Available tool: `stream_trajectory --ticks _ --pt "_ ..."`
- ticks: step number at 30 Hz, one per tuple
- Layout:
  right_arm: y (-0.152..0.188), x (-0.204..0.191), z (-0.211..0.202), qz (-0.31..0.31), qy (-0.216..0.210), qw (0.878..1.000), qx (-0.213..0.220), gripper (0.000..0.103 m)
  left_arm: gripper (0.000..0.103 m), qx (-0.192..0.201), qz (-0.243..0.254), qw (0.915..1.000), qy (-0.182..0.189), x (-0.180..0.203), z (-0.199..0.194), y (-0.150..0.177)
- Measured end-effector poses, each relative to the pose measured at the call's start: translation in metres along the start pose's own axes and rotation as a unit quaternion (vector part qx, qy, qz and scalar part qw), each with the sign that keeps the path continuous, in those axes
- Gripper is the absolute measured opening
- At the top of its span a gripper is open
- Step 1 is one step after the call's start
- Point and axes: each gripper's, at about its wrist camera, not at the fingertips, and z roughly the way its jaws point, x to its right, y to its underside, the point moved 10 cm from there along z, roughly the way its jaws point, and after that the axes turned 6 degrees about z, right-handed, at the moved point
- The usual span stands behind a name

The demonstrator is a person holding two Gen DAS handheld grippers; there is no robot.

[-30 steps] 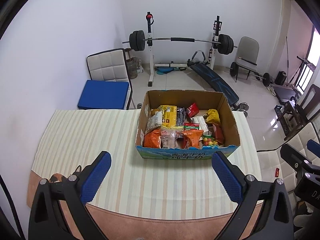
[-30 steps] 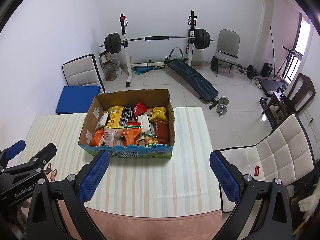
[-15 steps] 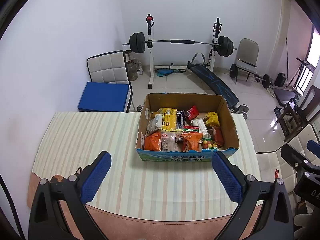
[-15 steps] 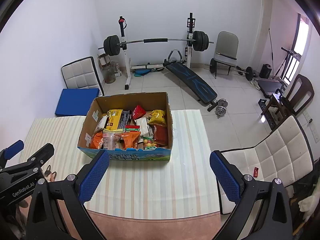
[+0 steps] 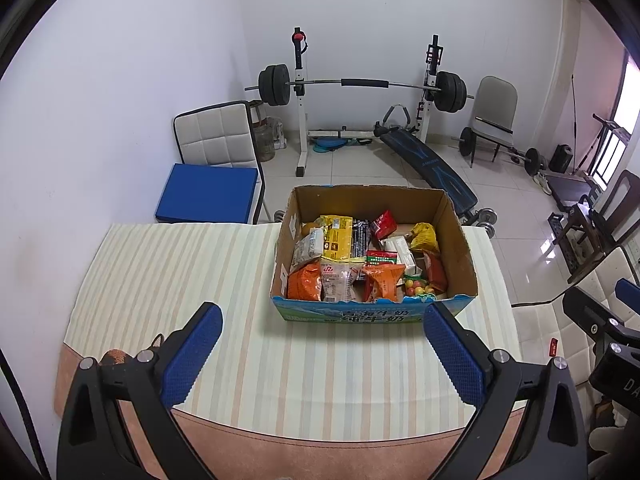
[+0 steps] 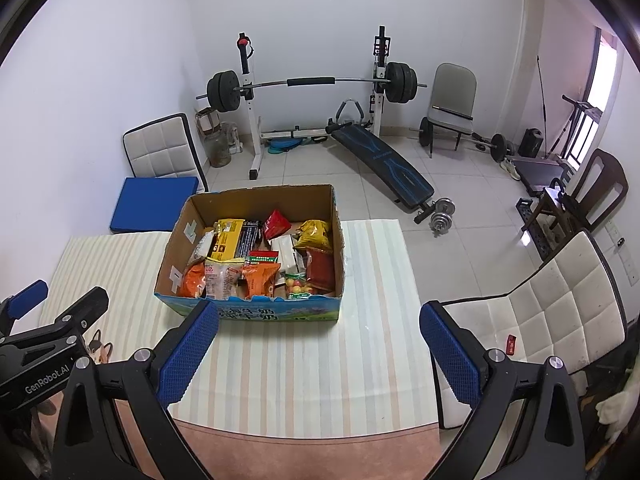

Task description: Organize snacks

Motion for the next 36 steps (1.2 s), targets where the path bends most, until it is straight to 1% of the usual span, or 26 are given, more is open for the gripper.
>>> stream_trajectory --ticks 21,36 --pt "-0.007 0.003 -0.006 0.003 0.001 1.000 0.005 0.103 0.103 0.001 0.000 1.0000 0.004 0.001 -0.002 0.001" --pt "-0.005 0.004 -0.006 0.007 0.000 1.000 0.007 0.103 0.103 0.012 0.007 0.9999 0.003 0.006 -0.013 -0.006"
